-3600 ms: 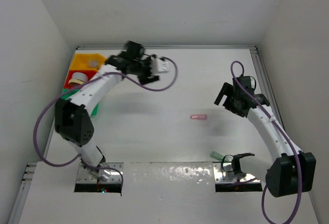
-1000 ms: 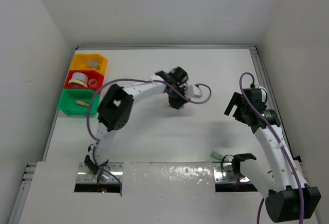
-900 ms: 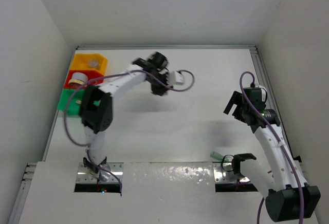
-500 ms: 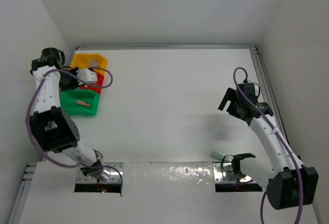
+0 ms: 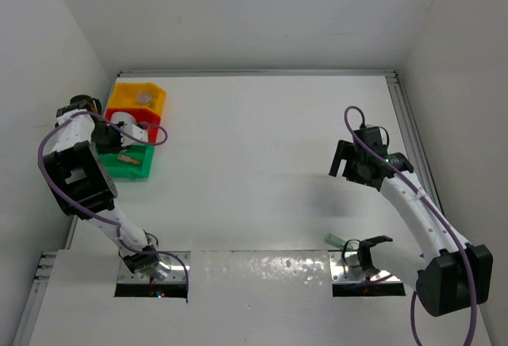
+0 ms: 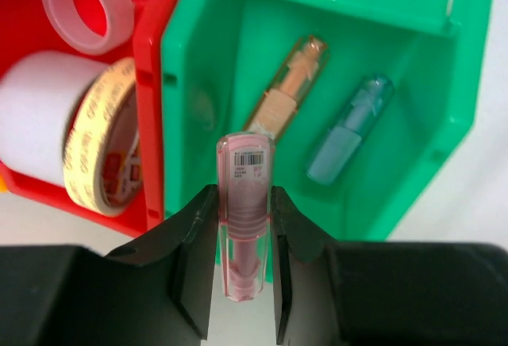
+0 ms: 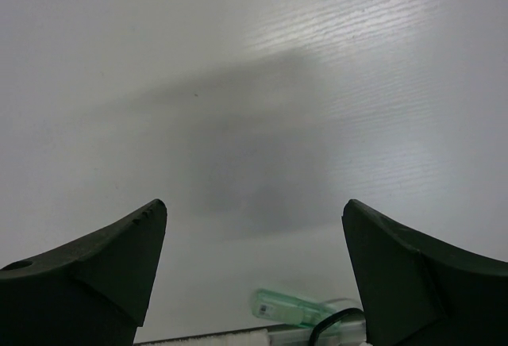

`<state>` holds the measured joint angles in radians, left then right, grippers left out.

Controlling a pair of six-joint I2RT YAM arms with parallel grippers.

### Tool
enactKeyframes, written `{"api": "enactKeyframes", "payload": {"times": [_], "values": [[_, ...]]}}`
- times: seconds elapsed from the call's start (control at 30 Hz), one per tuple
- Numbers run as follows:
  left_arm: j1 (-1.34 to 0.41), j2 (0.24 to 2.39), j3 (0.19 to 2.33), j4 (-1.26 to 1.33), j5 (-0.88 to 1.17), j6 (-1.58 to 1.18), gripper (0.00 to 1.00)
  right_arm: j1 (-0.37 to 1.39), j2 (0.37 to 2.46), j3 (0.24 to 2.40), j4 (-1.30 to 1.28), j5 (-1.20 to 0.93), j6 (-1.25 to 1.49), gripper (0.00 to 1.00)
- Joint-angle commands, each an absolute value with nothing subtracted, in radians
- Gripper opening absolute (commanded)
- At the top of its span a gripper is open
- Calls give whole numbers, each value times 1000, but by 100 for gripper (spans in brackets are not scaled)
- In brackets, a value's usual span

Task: Sort the stationery into containers
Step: Place the pen in the storage box.

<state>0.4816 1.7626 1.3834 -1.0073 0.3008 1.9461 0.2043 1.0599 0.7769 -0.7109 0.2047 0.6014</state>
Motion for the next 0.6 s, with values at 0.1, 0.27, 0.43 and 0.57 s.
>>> {"api": "enactKeyframes", "payload": {"times": [0.1, 0.27, 0.43, 0.57], "values": [[466, 1750, 1361, -956, 337, 1971, 16, 232, 1034, 782, -758, 189, 565, 91], [476, 1730, 1354, -957, 351, 1942, 53, 244, 1023, 787, -837, 167, 542, 92], [486, 1680, 1393, -968, 455, 1879, 58, 265, 1029, 729, -920, 23, 590, 88], [479, 1600, 1371, -974, 554, 1852, 60, 324, 1003, 640, -904, 11, 711, 80]]}}
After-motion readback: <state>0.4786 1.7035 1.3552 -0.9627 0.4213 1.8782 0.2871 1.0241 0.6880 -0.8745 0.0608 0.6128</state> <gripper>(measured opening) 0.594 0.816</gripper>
